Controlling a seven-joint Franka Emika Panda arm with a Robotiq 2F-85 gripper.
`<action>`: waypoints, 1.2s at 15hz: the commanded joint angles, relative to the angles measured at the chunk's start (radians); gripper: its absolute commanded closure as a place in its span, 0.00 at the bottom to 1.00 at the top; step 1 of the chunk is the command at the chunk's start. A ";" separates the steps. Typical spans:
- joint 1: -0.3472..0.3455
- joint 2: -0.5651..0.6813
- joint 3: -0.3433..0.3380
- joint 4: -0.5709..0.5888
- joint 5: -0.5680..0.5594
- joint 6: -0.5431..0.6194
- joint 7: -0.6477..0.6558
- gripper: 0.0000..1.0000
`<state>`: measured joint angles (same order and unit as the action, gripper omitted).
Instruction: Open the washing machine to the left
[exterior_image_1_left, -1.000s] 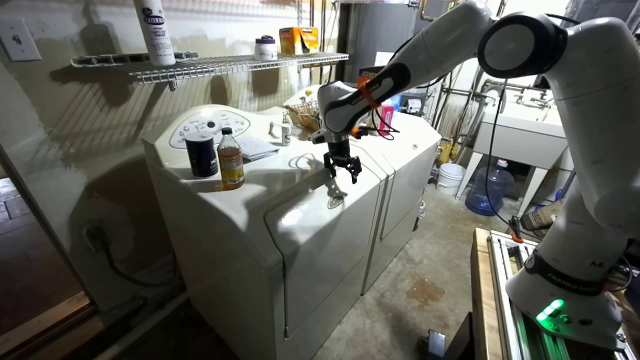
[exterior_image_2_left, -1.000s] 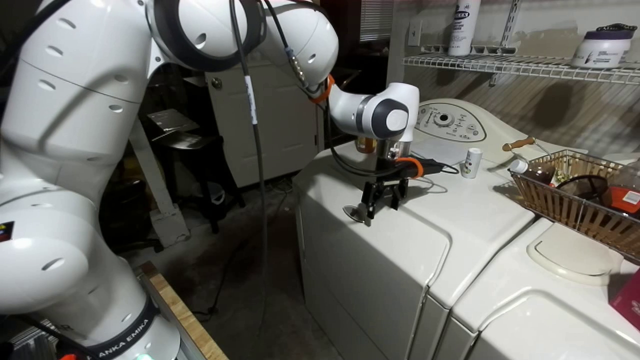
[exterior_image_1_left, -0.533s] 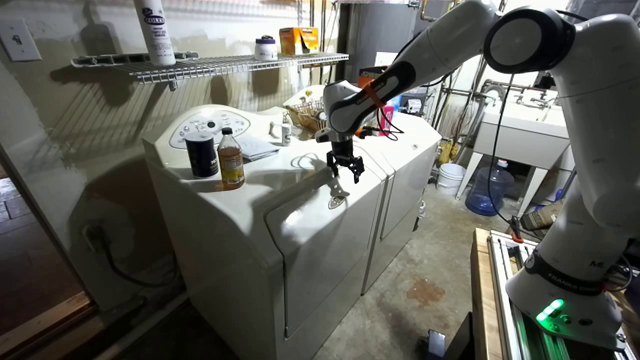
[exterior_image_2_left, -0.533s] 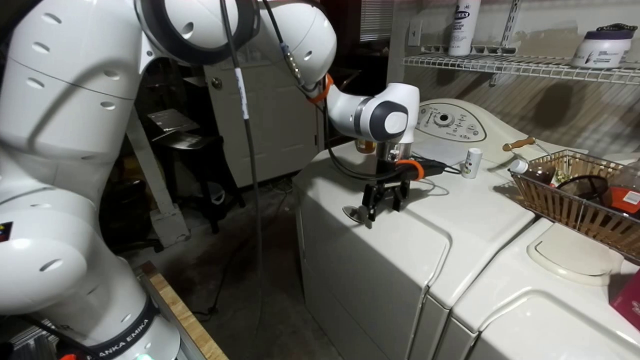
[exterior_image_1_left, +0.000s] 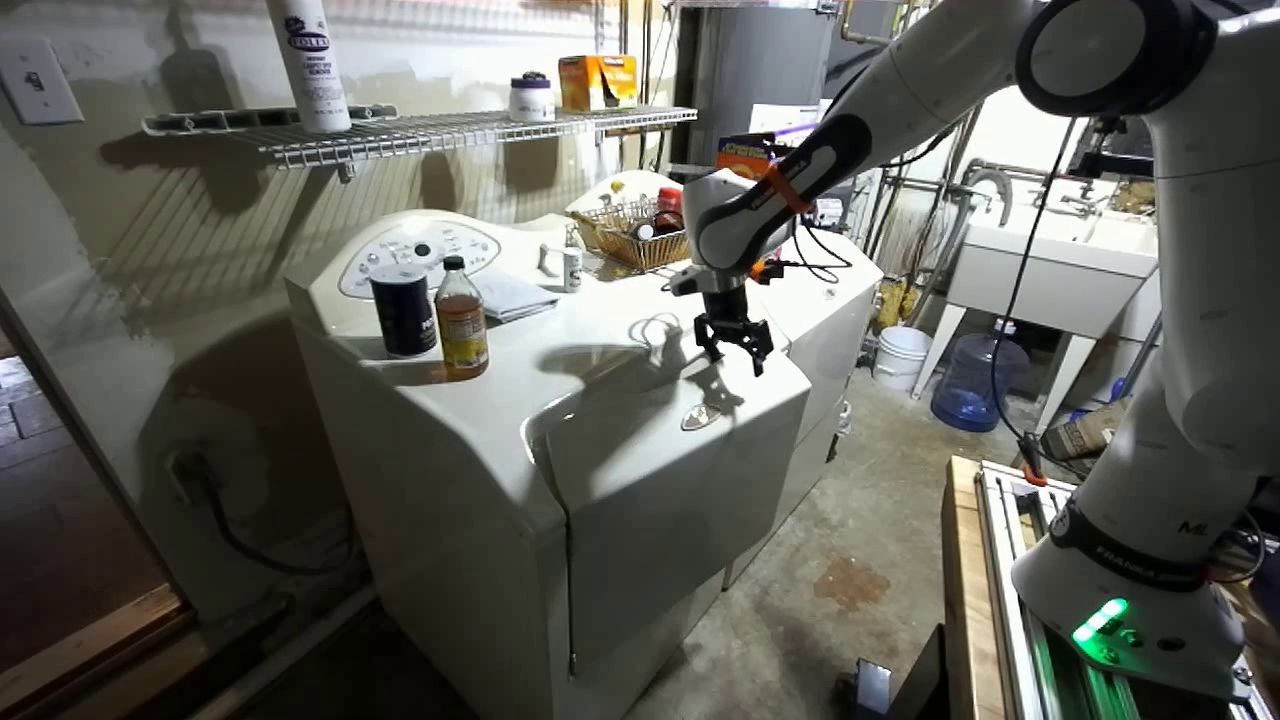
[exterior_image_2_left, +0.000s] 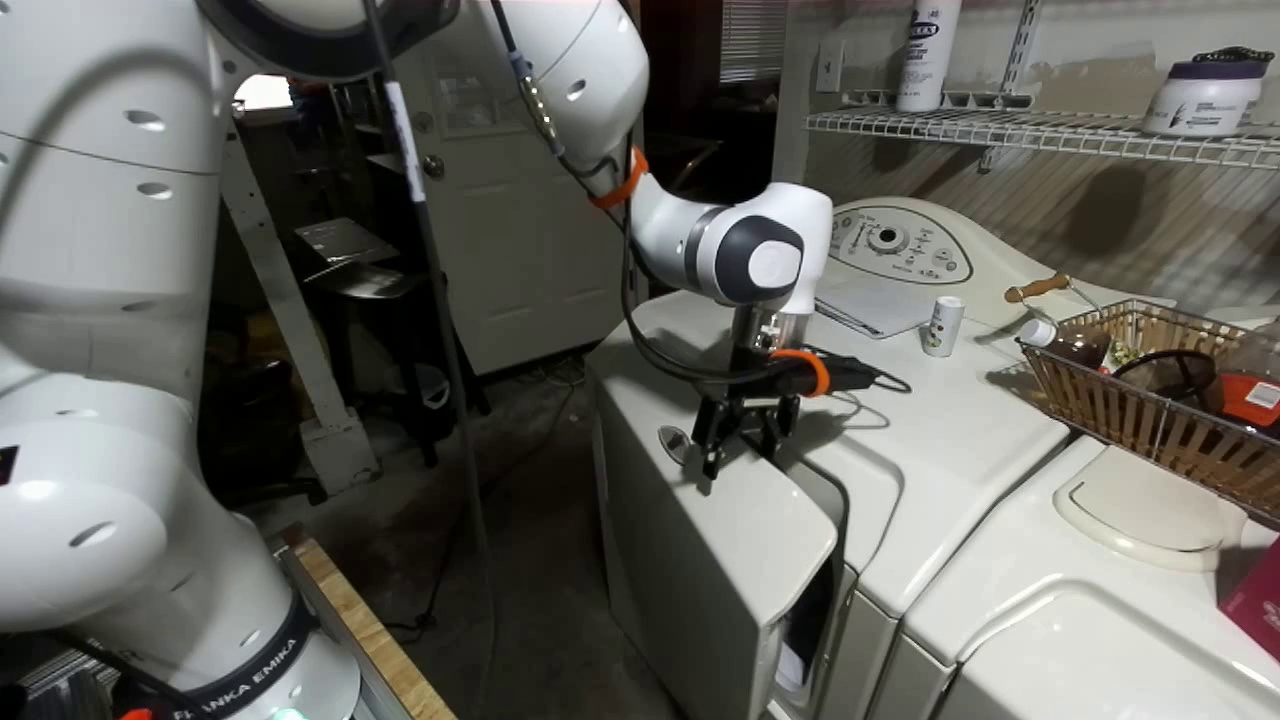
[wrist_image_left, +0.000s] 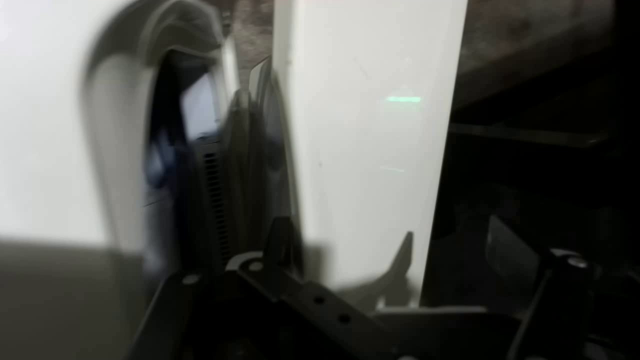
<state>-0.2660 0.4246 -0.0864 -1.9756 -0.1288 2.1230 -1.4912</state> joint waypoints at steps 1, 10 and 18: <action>-0.042 -0.107 -0.043 -0.169 -0.013 -0.112 -0.064 0.00; -0.089 -0.162 -0.053 -0.257 0.160 0.261 -0.070 0.00; -0.006 -0.192 -0.072 -0.197 0.204 0.203 0.392 0.00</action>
<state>-0.3093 0.2574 -0.1414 -2.1859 0.0943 2.3661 -1.2789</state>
